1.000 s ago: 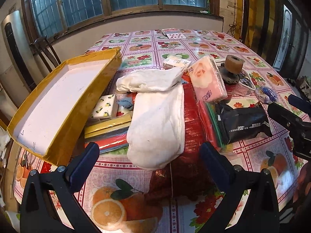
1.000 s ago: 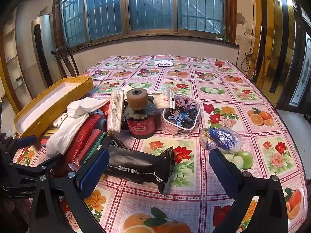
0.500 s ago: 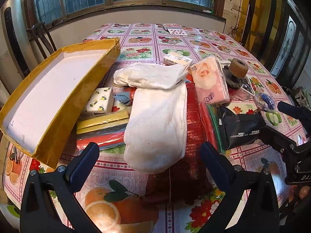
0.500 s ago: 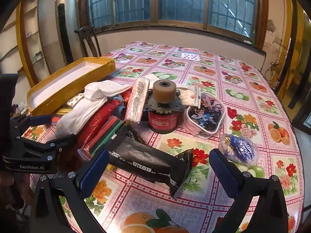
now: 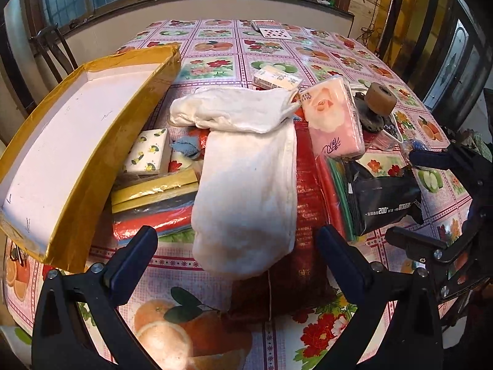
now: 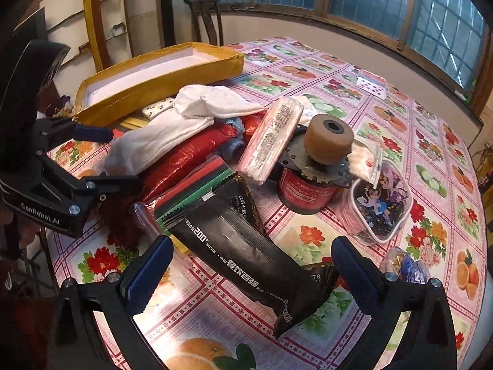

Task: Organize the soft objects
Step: 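Grasp the white cloth with the left gripper while the right gripper grasps the black packet, then drop the white cloth and black packet into the yellow box, opening both grippers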

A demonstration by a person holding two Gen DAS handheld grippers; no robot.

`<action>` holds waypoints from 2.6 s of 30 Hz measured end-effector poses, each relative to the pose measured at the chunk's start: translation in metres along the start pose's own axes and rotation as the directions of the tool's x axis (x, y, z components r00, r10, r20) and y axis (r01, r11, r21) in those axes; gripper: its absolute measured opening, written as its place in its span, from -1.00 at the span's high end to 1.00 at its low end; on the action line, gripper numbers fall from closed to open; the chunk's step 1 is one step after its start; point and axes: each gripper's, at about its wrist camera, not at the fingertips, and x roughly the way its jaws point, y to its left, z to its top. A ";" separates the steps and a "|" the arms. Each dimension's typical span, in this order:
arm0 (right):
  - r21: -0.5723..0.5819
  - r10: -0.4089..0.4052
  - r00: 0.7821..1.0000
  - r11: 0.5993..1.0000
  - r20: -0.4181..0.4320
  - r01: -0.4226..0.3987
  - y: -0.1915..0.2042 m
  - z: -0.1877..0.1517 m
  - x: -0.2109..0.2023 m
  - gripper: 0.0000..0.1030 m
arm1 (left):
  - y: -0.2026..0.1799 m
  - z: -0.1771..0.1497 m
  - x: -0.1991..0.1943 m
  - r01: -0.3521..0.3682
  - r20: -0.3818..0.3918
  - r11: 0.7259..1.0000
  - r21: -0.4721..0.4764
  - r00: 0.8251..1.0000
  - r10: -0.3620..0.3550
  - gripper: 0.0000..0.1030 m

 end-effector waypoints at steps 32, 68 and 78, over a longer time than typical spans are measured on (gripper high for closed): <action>-0.017 0.085 0.993 0.996 -0.083 -0.087 0.014 -0.018 0.014 0.05 | 0.009 0.026 0.014 0.126 -0.091 0.992 -0.023 0.988 -0.128 0.66; 0.368 0.202 0.979 0.913 -0.029 -0.177 0.067 0.275 0.162 0.01 | 0.216 0.134 0.043 -0.127 -0.115 0.968 -0.217 0.988 0.104 0.73; 0.434 0.275 0.958 0.856 0.076 -0.280 0.055 0.265 0.152 -0.54 | 0.230 0.118 0.050 -0.150 -0.132 0.962 -0.226 0.984 0.123 -0.12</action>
